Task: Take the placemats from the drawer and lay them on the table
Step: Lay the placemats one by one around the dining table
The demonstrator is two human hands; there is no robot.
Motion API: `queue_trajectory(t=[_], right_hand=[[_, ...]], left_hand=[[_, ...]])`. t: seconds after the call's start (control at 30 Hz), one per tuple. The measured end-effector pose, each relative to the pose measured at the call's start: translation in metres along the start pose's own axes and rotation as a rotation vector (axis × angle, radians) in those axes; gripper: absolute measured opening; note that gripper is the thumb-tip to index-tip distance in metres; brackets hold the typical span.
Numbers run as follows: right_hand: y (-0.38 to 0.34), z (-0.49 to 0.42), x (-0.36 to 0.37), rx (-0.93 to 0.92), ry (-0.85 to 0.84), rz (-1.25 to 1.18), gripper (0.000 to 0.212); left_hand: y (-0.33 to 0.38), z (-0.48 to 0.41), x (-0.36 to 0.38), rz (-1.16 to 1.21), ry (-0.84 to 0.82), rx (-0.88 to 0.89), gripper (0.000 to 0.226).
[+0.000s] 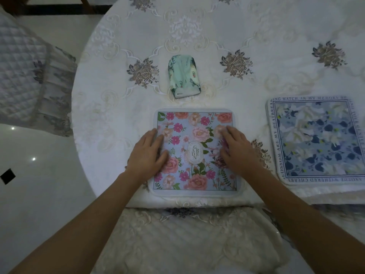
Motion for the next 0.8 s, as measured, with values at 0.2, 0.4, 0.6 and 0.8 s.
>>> queue_trajectory(t=[0.2,0.4,0.6,0.8], right_hand=[[0.001,0.075,0.020,0.105,-0.045,-0.022,0.066],[0.000,0.108,0.017,0.086,-0.063,-0.053,0.065],[0.006,0.114,0.013,0.060,-0.141,-0.103,0.059],[0.012,0.163,-0.002,0.021,-0.017,-0.137,0.045]], left_hand=[[0.011,0.054,0.020,-0.015,-0.022,-0.039,0.071],[0.026,0.086,0.021,-0.058,-0.065,-0.093,0.077],[0.065,0.122,0.019,-0.080,0.112,-0.047,0.052],[0.117,0.144,0.017,-0.201,0.091,-0.007,0.067]])
Point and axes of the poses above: each hand's wrist, its own z-axis away from the middle knuckle, its own x-axis out of the palm, y = z × x, the point moved 5 cm from there along -z, towards the middle knuckle, and after that the axes turned 1 degree about -y, right-handed, at the moved point
